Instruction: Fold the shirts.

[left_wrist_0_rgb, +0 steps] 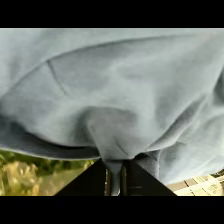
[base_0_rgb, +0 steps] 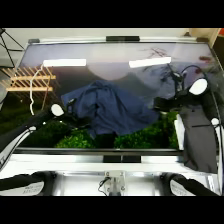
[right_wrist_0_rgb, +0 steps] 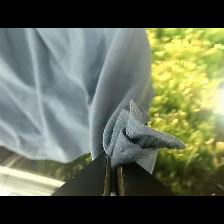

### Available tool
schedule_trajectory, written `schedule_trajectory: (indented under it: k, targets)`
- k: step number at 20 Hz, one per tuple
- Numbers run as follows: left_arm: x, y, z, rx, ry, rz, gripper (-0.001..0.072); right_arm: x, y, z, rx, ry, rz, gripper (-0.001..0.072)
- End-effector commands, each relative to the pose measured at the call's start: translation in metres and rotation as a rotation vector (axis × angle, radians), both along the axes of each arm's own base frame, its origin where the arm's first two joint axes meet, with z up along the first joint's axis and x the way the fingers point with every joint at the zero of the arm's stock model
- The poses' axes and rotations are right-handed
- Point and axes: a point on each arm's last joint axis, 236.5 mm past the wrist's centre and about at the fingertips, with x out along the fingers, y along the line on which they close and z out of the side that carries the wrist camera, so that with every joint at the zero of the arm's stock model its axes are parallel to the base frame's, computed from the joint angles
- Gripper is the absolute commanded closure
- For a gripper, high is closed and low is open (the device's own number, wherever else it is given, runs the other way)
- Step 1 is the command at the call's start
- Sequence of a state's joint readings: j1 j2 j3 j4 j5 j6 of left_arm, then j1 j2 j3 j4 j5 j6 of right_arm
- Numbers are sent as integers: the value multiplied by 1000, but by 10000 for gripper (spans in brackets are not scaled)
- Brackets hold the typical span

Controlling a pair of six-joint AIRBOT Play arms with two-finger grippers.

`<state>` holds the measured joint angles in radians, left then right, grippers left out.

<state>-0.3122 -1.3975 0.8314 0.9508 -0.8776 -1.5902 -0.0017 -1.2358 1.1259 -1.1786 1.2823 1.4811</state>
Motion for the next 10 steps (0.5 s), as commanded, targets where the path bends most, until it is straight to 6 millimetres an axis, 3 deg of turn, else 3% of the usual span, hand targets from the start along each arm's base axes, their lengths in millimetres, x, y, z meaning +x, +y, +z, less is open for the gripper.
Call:
schedule_trajectory:
  k: [1, 2, 3, 4, 5, 6, 7, 9, 10]
  targets:
    - [19, -5, 28, -24, -115, -51, 671, -10, 9, 7, 36, 22, 19, 642]
    - [30, -6, 51, -38, -181, -65, 672, -8, 8, 17, 32, -6, 23, 642]
    - [43, -4, 86, -50, -276, -82, 672, -4, 6, 36, 19, -61, 32, 642]
    - [57, 3, 127, -48, -382, -86, 672, 3, -1, 64, -16, -142, 36, 642]
    - [70, 17, 181, -35, -516, -79, 672, 10, -10, 99, -59, -244, 34, 642]
    - [79, 35, 243, -19, -664, -55, 672, 16, -22, 144, -116, -371, 23, 642]
    - [81, 57, 319, -5, -844, -8, 672, 19, -37, 203, -183, -533, -4, 642]
    - [54, 108, 464, 41, -1194, 122, 672, -1, -66, 328, -302, -882, -95, 642]
    - [30, 132, 520, 81, -1331, 192, 672, -22, -78, 385, -340, -1044, -152, 642]
